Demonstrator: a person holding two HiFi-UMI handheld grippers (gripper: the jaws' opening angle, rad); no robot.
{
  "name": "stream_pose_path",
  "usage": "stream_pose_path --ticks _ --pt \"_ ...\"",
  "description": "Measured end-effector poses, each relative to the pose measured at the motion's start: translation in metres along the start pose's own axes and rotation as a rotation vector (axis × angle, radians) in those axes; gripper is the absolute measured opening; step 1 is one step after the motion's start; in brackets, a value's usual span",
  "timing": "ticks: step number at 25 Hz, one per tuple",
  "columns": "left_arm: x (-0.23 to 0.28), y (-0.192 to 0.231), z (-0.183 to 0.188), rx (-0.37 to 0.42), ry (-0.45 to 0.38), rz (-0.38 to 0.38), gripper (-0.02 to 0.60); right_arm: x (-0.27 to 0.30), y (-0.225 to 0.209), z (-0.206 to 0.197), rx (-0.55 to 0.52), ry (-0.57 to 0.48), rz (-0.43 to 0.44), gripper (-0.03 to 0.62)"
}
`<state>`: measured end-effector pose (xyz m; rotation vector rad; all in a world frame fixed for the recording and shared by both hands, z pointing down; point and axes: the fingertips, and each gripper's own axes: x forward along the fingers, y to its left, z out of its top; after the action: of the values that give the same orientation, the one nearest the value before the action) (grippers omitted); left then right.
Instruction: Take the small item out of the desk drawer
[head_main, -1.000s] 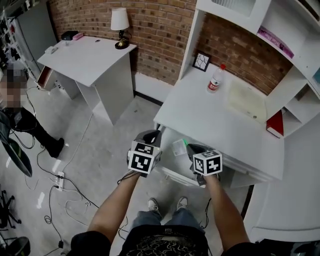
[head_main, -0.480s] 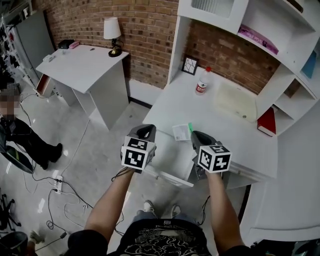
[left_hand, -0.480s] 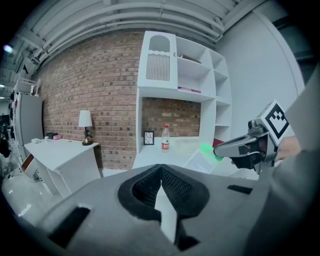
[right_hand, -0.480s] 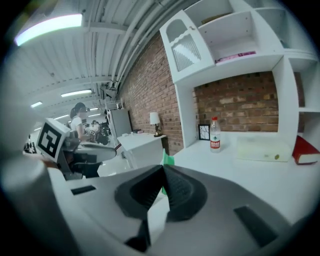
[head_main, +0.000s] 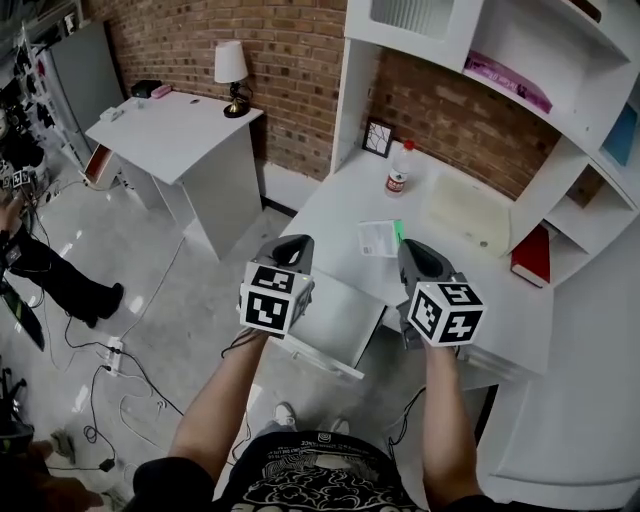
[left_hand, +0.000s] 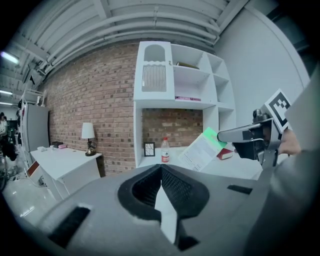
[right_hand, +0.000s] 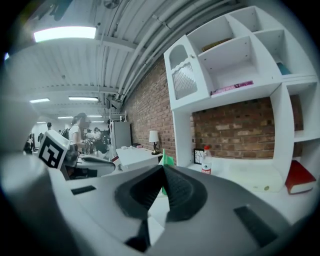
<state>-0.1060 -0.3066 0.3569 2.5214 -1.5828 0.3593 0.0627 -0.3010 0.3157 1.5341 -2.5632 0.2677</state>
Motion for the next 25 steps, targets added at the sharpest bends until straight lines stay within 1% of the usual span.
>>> stream_pose_path --ticks 3,6,12,20,25 --pt "0.005 -0.010 0.010 0.010 -0.013 0.006 0.009 -0.006 -0.009 0.012 -0.014 -0.030 0.003 0.006" --pt "0.007 -0.016 0.014 0.013 -0.019 0.014 0.009 -0.009 -0.014 0.016 -0.021 -0.043 0.010 0.006" --pt "0.009 -0.025 0.016 0.021 -0.016 0.017 0.009 -0.013 -0.018 0.016 -0.029 -0.051 0.019 0.006" --pt "0.006 -0.025 0.016 0.025 -0.009 0.024 0.009 -0.014 -0.016 0.015 -0.029 -0.054 0.026 0.008" --pt "0.005 -0.026 0.015 0.029 -0.004 0.016 0.009 -0.016 -0.014 0.014 -0.027 -0.060 0.023 0.008"
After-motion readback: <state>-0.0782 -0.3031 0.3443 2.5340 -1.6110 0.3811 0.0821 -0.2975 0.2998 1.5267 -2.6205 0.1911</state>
